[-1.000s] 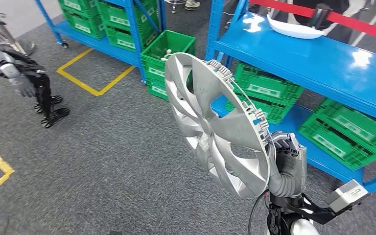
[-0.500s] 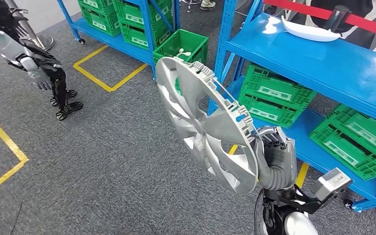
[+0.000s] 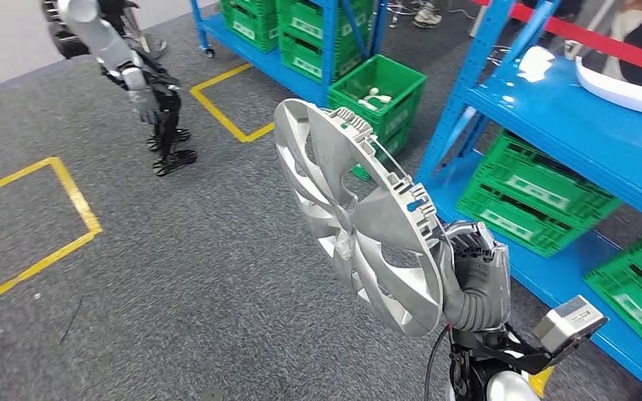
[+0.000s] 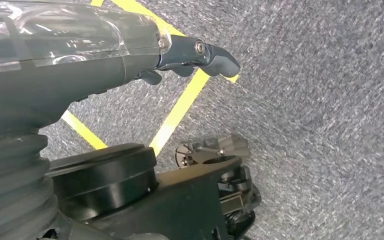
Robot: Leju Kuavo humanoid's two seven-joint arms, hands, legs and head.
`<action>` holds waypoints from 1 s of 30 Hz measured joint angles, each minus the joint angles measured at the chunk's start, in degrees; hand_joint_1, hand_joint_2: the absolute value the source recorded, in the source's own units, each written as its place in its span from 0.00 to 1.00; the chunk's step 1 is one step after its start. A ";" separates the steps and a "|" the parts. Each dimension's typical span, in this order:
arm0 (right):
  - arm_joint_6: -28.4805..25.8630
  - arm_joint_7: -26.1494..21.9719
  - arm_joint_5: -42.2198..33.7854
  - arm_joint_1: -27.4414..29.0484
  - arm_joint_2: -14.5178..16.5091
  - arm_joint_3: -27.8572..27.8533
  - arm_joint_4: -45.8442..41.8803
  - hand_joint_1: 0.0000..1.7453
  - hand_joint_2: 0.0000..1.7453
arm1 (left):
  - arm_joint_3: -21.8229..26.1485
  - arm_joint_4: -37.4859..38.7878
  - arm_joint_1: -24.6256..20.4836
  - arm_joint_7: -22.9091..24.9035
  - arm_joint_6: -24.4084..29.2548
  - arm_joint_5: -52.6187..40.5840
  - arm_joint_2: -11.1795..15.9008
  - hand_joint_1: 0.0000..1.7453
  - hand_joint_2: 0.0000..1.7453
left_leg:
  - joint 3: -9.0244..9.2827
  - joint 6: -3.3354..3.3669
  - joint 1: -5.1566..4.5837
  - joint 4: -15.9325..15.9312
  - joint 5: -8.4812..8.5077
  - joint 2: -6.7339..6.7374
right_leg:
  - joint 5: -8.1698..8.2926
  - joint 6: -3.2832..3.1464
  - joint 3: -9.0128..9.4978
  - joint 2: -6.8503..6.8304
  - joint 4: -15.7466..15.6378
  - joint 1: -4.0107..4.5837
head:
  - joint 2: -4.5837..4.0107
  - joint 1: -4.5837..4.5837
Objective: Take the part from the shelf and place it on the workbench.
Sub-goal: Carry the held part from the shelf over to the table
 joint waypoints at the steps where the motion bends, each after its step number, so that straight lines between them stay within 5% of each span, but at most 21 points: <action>1: 0.01 -0.17 0.18 -0.05 0.10 0.16 0.02 1.00 1.00 | -0.04 0.01 -0.04 0.42 -0.07 -0.15 -0.04 0.00 1.00 | -0.11 -0.07 -0.07 0.08 0.02 -0.60 | 1.62 -0.34 1.25 0.97 -3.27 -0.01 | 0.00 0.03; 3: 0.09 -0.70 0.31 -0.18 0.26 0.40 0.05 1.00 1.00 | -0.10 0.02 -0.05 1.06 -0.14 0.09 -0.09 0.00 1.00 | -0.70 -0.50 0.00 0.18 0.26 -1.54 | 2.42 -0.73 2.52 2.15 -6.86 0.08 | 0.00 0.07; 5: 0.18 -1.49 0.40 -0.25 0.43 0.55 0.13 1.00 1.00 | -0.13 0.06 0.06 1.25 -0.24 0.74 0.09 0.00 1.00 | -1.17 -1.13 0.14 0.18 0.51 -2.08 | 2.27 -0.95 2.88 1.44 -7.85 0.15 | 0.00 0.10; 7: 0.16 -2.04 0.64 -0.27 0.59 0.58 0.10 1.00 1.00 | -0.13 0.10 0.16 1.14 -0.25 1.45 0.43 0.00 1.00 | -1.82 -1.78 0.03 1.43 -0.57 0.26 | 2.60 -1.31 3.24 0.38 -8.51 0.06 | 0.00 -0.20; 9: -0.20 -2.16 0.84 -0.13 0.75 0.55 -0.07 1.00 1.00 | -0.12 0.13 0.11 0.49 -0.09 1.97 0.69 0.00 1.00 | -4.28 -2.45 0.15 6.64 -3.72 3.07 | 2.72 -1.57 3.50 -0.81 -8.81 0.05 | 0.00 -0.95; 11: -0.90 -2.15 0.87 0.39 0.83 0.52 -0.15 1.00 1.00 | -0.11 0.13 0.09 -0.42 0.02 2.04 0.78 0.00 1.00 | -7.63 -2.98 0.65 13.46 -6.56 3.38 | 2.63 -1.63 3.50 -2.09 -8.76 0.09 | 0.00 -1.65; 12: -1.28 -2.13 0.84 0.79 0.83 0.51 -0.15 1.00 1.00 | -0.12 0.13 0.13 -0.70 0.03 1.76 0.79 0.00 1.00 | -8.40 -3.18 0.87 15.07 -6.70 3.37 | 2.58 -1.59 3.51 -2.71 -8.74 0.09 | 0.00 -1.90; 14: -2.02 -2.09 0.60 1.65 0.83 0.49 -0.14 1.00 1.00 | -0.21 0.13 0.17 -0.74 0.03 0.85 0.83 0.00 1.00 | -6.53 -3.46 1.23 11.87 -4.00 3.79 | 2.37 -1.32 3.65 -3.81 -8.64 0.01 | 0.00 -2.36; 16: -2.48 -2.10 0.29 2.31 0.81 0.48 -0.15 1.00 1.00 | -0.39 0.10 0.12 -0.56 0.03 0.14 0.89 0.00 1.00 | -2.54 -3.47 1.14 4.57 -1.01 6.27 | 1.98 -0.71 3.82 -4.57 -8.35 0.10 | 0.00 -2.77; 18: -2.67 -2.13 0.17 2.80 0.80 0.45 -0.17 1.00 1.00 | -0.51 0.07 0.00 -0.42 0.03 -0.12 0.93 0.00 1.00 | -0.78 -2.78 0.77 0.99 -0.37 8.11 | 1.66 -0.08 3.92 -5.29 -8.10 0.40 | 0.00 -2.81; 20: -2.76 -2.15 0.16 3.13 0.80 0.43 -0.18 1.00 1.00 | -0.52 0.07 -0.04 -0.33 0.03 -0.16 0.98 0.00 1.00 | -0.95 -1.76 0.52 0.83 -0.39 7.17 | 1.50 0.42 4.09 -6.29 -8.15 0.39 | 0.00 -2.51; 22: -2.80 -2.16 0.16 3.30 0.79 0.36 -0.19 1.00 1.00 | -0.53 0.07 -0.06 -0.31 0.03 -0.18 1.07 0.00 1.00 | -1.03 -1.00 0.55 0.70 -0.15 5.75 | 0.26 0.94 3.87 -5.41 -7.08 0.08 | 0.00 -2.25; 25: -2.84 -2.20 0.15 3.69 0.78 0.13 -0.20 1.00 1.00 | -0.53 0.07 -0.19 -0.31 0.05 -0.21 1.13 0.00 1.00 | -1.02 -0.07 0.46 0.62 0.11 3.54 | -5.19 1.04 -0.06 -1.98 2.51 -0.04 | 0.00 -1.51; 27: -2.87 -2.22 0.13 3.93 0.76 0.08 -0.17 1.00 1.00 | -0.53 0.07 -0.14 -0.30 0.05 -0.23 1.13 0.00 1.00 | -1.01 0.22 0.16 0.63 0.21 1.92 | -7.03 0.72 -2.90 -1.37 8.60 0.07 | 0.00 -0.87; 28: -2.88 -2.22 0.12 4.01 0.76 0.08 -0.16 1.00 1.00 | -0.53 0.07 -0.09 -0.28 0.05 -0.23 1.14 0.00 1.00 | -0.97 0.28 0.01 0.64 0.24 1.12 | -6.21 0.45 -3.07 -1.25 8.64 0.15 | 0.00 -0.57; 30: -2.90 -2.22 0.11 4.05 0.76 0.06 -0.16 1.00 1.00 | -0.53 0.07 -0.05 -0.21 0.05 -0.23 1.14 0.00 1.00 | -0.79 0.33 -0.19 0.64 0.29 -0.29 | -1.99 -0.34 -0.71 -0.51 2.73 0.40 | 0.00 -0.08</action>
